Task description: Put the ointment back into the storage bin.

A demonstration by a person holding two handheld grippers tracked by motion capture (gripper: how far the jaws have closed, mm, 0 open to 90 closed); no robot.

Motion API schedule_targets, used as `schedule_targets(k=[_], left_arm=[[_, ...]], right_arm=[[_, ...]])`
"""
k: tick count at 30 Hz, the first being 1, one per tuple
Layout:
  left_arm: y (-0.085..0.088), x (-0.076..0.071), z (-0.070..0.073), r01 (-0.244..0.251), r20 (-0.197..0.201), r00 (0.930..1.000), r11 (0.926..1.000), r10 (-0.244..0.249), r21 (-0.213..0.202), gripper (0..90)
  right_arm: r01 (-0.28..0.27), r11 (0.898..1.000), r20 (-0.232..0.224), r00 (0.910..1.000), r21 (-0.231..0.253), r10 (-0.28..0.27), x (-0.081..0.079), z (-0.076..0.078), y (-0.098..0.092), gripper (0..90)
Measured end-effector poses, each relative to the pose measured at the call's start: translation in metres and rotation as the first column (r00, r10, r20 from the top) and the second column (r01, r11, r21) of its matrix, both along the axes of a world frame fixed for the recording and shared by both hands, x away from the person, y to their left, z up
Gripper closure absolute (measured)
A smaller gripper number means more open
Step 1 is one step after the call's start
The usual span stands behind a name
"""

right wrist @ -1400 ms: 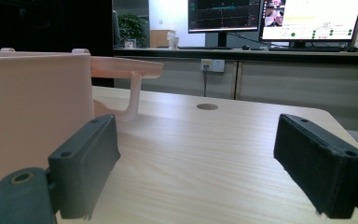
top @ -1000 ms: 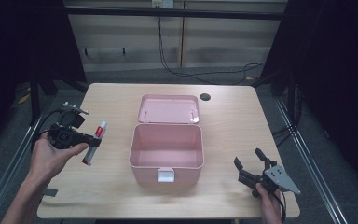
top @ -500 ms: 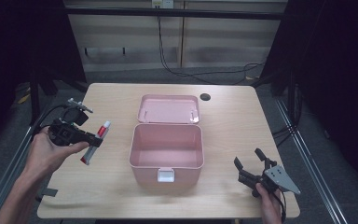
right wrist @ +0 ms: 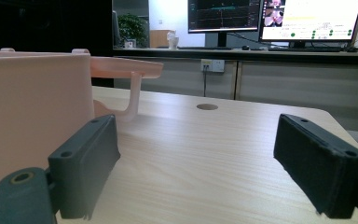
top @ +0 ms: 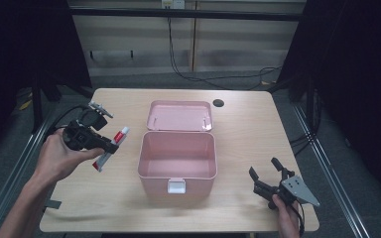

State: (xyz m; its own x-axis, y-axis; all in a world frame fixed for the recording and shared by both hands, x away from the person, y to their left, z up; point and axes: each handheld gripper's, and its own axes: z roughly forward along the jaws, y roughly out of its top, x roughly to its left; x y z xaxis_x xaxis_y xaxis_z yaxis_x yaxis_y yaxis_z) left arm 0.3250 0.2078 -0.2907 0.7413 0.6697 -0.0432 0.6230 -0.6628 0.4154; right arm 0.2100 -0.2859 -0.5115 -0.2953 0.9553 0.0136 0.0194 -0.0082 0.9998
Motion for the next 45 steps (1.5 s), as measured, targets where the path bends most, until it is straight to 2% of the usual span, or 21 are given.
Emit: schedule_targets(k=[10, 16, 20, 22, 23, 29, 33, 38, 42, 45], left_arm=[[-0.021, 0.005, 0.008, 0.052, 0.006, 0.9986, 0.9984, -0.052, 0.025, 71.3], [-0.033, 0.009, 0.014, 0.075, 0.009, 0.9971, 0.9969, -0.075, 0.025, 71.3], [-0.043, 0.011, 0.013, 0.109, 0.017, 0.9938, 0.9934, -0.11, 0.036, 71.3], [-0.048, 0.013, 0.013, 0.126, 0.008, 0.9919, 0.9913, -0.127, 0.036, 71.3], [-0.051, 0.015, 0.012, 0.142, 0.005, 0.9899, 0.9887, -0.142, 0.049, 71.3], [-0.066, 0.021, 0.014, 0.171, -0.001, 0.9852, 0.984, -0.171, 0.05, 71.3], [-0.077, 0.023, 0.013, 0.193, -0.006, 0.9812, 0.9786, -0.193, 0.071, 71.3], [-0.086, 0.027, 0.012, 0.207, -0.003, 0.9783, 0.9753, -0.207, 0.078, 71.2], [-0.096, 0.029, 0.009, 0.235, -0.007, 0.972, 0.969, -0.235, 0.078, 71.3], [-0.106, 0.028, 0.005, 0.281, -0.014, 0.9598, 0.9569, -0.28, 0.075, 71.3]], right_arm=[[0.0, 1.0, 0.0, 1.0, 0.0, 0.0, 0.0, 0.0, 0.0, 13.1], [-0.001, 1.0, 0.0, 1.0, 0.0, 0.001, 0.0, 0.0, 0.0, 13.1], [0.0, 1.0, -0.001, 1.0, 0.001, 0.0, 0.0, 0.0, 0.0, 13.1], [0.0, 1.0, 0.0, 1.0, 0.002, 0.0, 0.0, 0.0, 0.0, 13.1], [0.0, 1.0, 0.0, 1.0, 0.002, 0.0, 0.0, 0.0, 0.0, 13.1], [0.0, 1.0, -0.001, 1.0, 0.003, 0.0, 0.0, 0.0, 0.0, 13.1], [-0.001, 1.0, -0.001, 1.0, 0.003, 0.001, 0.0, 0.0, 0.0, 13.1], [-0.002, 1.0, 0.0, 1.0, 0.003, 0.002, 0.0, 0.0, 0.0, 13.1], [-0.002, 1.0, 0.0, 1.0, 0.003, 0.002, 0.0, 0.0, 0.0, 13.1], [-0.002, 1.0, 0.0, 1.0, 0.003, 0.002, 0.0, 0.0, 0.0, 13.1]])
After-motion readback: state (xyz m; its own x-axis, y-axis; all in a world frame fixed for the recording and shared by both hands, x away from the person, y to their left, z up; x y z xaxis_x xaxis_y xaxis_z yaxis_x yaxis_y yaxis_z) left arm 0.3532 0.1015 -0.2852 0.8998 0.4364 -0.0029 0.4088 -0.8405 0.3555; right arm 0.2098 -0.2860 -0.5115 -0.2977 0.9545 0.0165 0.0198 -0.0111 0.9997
